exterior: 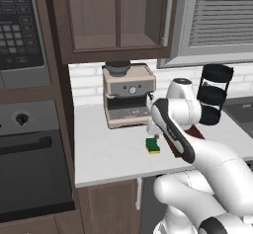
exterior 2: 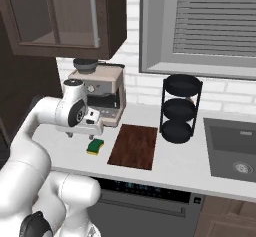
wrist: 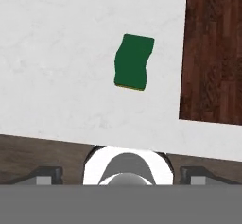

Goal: Pick up the sponge from the counter and clean the cutting board by briefly scrubbing or pressing down on the cutting board. Once finished, release the sponge.

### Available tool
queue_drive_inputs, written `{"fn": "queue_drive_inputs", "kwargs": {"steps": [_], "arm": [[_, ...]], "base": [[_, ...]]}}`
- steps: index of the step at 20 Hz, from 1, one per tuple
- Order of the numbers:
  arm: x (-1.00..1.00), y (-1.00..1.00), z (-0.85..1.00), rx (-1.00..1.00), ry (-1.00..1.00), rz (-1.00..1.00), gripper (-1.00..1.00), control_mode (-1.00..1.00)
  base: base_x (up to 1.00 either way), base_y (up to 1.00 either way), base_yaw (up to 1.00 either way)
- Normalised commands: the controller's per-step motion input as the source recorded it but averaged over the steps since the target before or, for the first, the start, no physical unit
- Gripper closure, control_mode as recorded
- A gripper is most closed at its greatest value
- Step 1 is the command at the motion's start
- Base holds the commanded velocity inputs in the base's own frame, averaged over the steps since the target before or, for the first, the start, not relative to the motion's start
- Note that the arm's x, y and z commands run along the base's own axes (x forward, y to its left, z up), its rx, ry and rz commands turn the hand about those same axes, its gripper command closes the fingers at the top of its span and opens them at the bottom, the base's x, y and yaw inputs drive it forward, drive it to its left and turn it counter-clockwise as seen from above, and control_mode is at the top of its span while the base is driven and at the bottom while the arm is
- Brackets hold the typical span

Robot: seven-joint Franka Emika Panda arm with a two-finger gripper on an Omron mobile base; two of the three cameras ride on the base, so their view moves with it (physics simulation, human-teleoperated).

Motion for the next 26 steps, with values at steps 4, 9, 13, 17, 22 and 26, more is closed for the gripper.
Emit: {"fn": "queue_drive_inputs", "kwargs": {"steps": [4, 9, 13, 17, 22, 26], "arm": [[0.83, 0.01, -0.69, -0.02, 0.22, 0.00, -1.00, -1.00], [0.77, 0.00, -0.40, -0.01, 0.09, 0.00, -1.00, -1.00], [0.53, 0.00, -0.36, 0.00, 0.04, 0.00, -1.00, -1.00], [0.48, 0.00, -0.41, 0.00, 0.05, 0.00, -1.00, -1.00], [0.28, 0.00, -0.47, 0.00, 0.01, 0.00, -1.00, -1.00], [0.08, 0.00, -0.33, 0.00, 0.00, 0.00, -1.00, -1.00]], "base": [[0.00, 0.00, 0.00], [0.00, 0.00, 0.00], [0.00, 0.00, 0.00], [0.00, 0.00, 0.00], [0.00, 0.00, 0.00], [0.00, 0.00, 0.00]]}}
